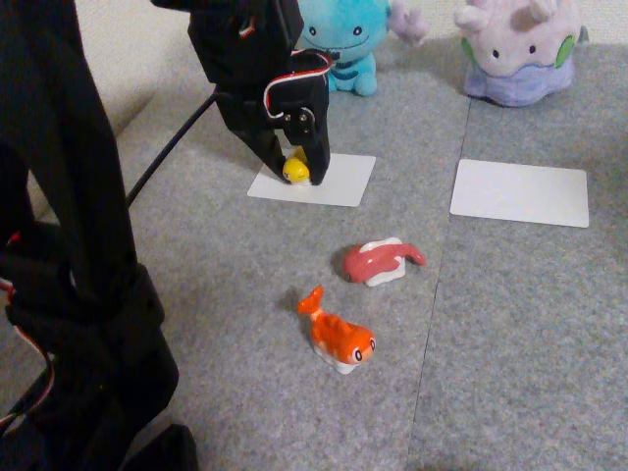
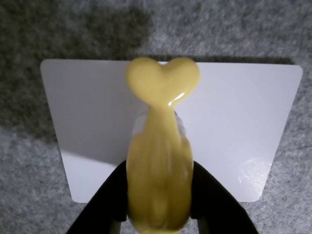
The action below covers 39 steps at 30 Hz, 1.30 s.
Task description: Wooper wants to eat egg sudhi, and Goomy wants to eat shrimp sushi
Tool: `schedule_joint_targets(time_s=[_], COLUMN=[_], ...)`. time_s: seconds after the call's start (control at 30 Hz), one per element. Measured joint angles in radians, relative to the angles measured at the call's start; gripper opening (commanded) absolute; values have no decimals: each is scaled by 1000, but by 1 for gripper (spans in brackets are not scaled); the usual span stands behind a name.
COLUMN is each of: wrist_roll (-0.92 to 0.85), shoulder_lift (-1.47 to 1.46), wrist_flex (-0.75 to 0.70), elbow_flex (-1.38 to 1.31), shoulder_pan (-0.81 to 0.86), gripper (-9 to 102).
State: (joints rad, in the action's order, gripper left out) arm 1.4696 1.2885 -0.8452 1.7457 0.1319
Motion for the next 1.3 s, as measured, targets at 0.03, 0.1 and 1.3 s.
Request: schedule_joint_targets(time_s=[0.03, 0.1, 1.3], wrist_roll=[0, 0, -150], shoulder_lift=[0, 0, 811], wrist_flex=[-2, -8, -612], elbow_flex=[0, -2, -11], shoulder_pan=[0, 0, -8], gripper=[8, 14, 32])
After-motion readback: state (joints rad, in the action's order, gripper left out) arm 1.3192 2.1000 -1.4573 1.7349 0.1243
